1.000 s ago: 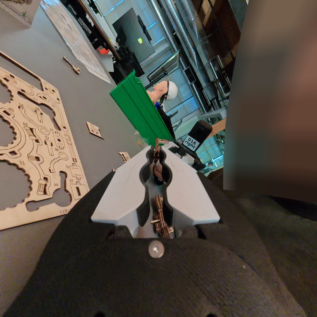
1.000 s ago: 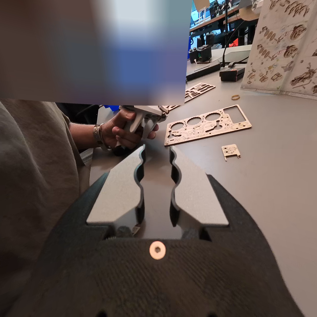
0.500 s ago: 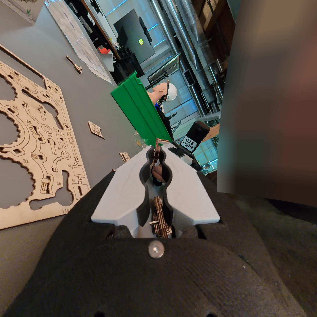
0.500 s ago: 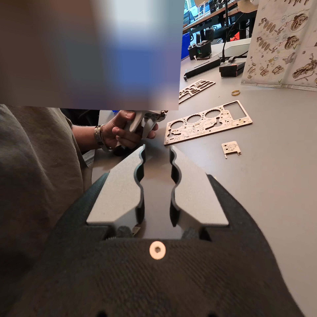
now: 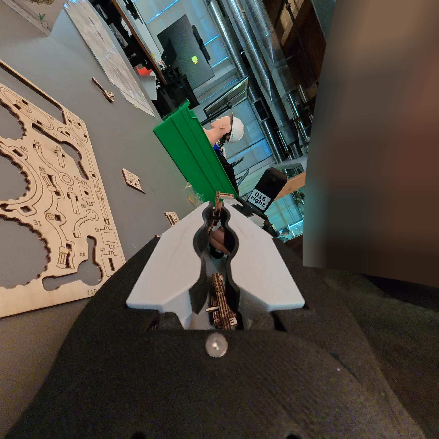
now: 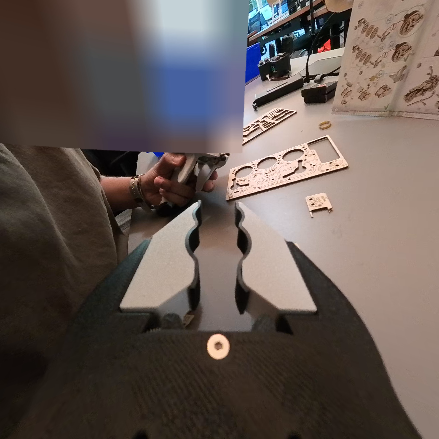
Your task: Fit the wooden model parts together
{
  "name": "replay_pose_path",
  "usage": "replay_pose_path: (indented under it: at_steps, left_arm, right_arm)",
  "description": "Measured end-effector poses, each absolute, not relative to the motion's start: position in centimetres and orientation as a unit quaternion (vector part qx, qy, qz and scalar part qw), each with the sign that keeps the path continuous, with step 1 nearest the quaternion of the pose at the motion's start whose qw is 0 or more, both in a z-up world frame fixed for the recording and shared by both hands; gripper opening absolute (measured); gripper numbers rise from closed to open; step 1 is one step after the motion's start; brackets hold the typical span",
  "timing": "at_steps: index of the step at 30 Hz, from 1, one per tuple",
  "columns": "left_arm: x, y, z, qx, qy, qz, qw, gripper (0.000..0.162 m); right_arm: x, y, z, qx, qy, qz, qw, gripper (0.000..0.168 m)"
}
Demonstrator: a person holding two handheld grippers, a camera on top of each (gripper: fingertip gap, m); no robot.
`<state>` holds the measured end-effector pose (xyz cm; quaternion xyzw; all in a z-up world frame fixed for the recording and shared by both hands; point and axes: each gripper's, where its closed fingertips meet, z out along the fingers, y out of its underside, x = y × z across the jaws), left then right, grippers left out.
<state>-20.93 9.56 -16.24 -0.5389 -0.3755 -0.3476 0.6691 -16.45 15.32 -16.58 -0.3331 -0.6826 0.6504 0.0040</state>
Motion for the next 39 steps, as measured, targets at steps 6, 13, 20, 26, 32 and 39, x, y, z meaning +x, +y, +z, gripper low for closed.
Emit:
replay_pose_path:
  at_steps: [6, 13, 20, 26, 32, 39]
  left_arm:
    - [-20.87, 9.62, -16.28, -0.541, -0.374, -0.347, 0.668, 0.001]
    - [-20.87, 9.64, -16.29, -0.542, -0.375, -0.348, 0.667, 0.001]
    - [-20.86, 9.66, -16.32, -0.542, -0.375, -0.348, 0.667, 0.001]
    - [-20.88, 9.66, -16.33, -0.542, -0.376, -0.349, 0.666, 0.001]
    - [-20.89, 9.66, -16.34, -0.541, -0.376, -0.349, 0.666, 0.001]
    - [-20.93, 9.65, -16.35, -0.541, -0.377, -0.350, 0.666, 0.001]
  right_arm:
    - [-16.49, 15.32, -16.62, -0.335, -0.683, 0.650, 0.003, 0.026]
    - [-16.53, 15.32, -16.66, -0.336, -0.682, 0.649, 0.002, 0.026]
    - [-16.57, 15.34, -16.67, -0.337, -0.682, 0.649, 0.001, 0.026]
    - [-16.64, 15.37, -16.70, -0.340, -0.681, 0.649, -0.001, 0.026]
    - [-16.69, 15.39, -16.74, -0.342, -0.680, 0.649, -0.003, 0.026]
    - [-16.74, 15.41, -16.78, -0.343, -0.679, 0.649, -0.004, 0.026]
